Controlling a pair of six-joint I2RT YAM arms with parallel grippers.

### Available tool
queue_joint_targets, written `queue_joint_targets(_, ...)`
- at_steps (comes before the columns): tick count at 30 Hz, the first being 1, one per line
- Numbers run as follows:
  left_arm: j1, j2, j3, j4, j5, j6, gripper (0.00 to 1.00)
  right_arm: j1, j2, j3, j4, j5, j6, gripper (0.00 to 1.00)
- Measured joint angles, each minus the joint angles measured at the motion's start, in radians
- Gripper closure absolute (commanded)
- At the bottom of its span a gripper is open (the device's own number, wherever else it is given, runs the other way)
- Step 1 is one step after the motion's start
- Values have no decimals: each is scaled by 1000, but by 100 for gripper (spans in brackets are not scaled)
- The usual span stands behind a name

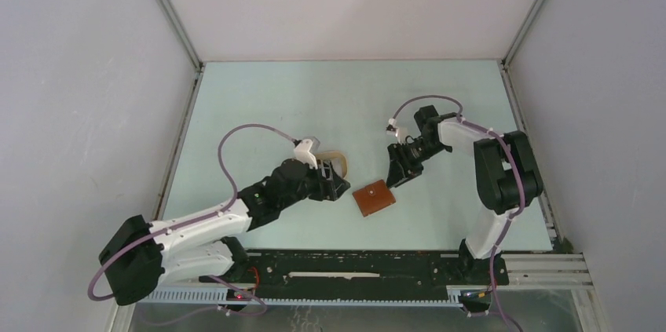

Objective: Put the credit cards into the card holder
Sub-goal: Open the card holder at the center of the board.

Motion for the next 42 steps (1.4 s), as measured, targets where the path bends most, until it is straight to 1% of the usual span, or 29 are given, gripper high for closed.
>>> queue_joint_targets(5, -20, 72, 22, -19, 2, 23, 36, 7, 69, 7, 32, 25, 35, 46)
queue_joint_targets(12, -29, 204, 119, -53, 31, 60, 42, 8, 106, 7, 50, 45, 59, 47)
queue_joint_targets(18, -33, 286, 170, -76, 59, 78, 52, 19, 133, 9, 48, 3, 62, 51)
queue_joint_targets(25, -44, 415, 239, -139, 118, 95, 56, 23, 166, 20, 42, -39, 61, 55)
queue_joint_targets(28, -46, 454, 264, -169, 137, 98, 59, 23, 181, 26, 39, -51, 61, 58)
queue_joint_targets(30, -47, 485, 288, -188, 152, 103, 61, 23, 188, 27, 37, -56, 61, 63)
queue_joint_targets(31, -47, 505, 304, -197, 160, 105, 61, 23, 189, 27, 37, -57, 61, 68)
queue_joint_targets(35, -47, 567, 351, -233, 186, 119, 62, 23, 190, 28, 31, -70, 58, 89)
queue_joint_targets(37, -47, 583, 369, -251, 192, 122, 62, 23, 190, 29, 24, -76, 55, 98)
queue_joint_targets(38, -46, 584, 371, -256, 192, 124, 62, 20, 190, 31, 21, -79, 54, 100)
queue_joint_targets(42, -47, 583, 372, -263, 192, 129, 61, 15, 190, 35, 11, -94, 37, 100)
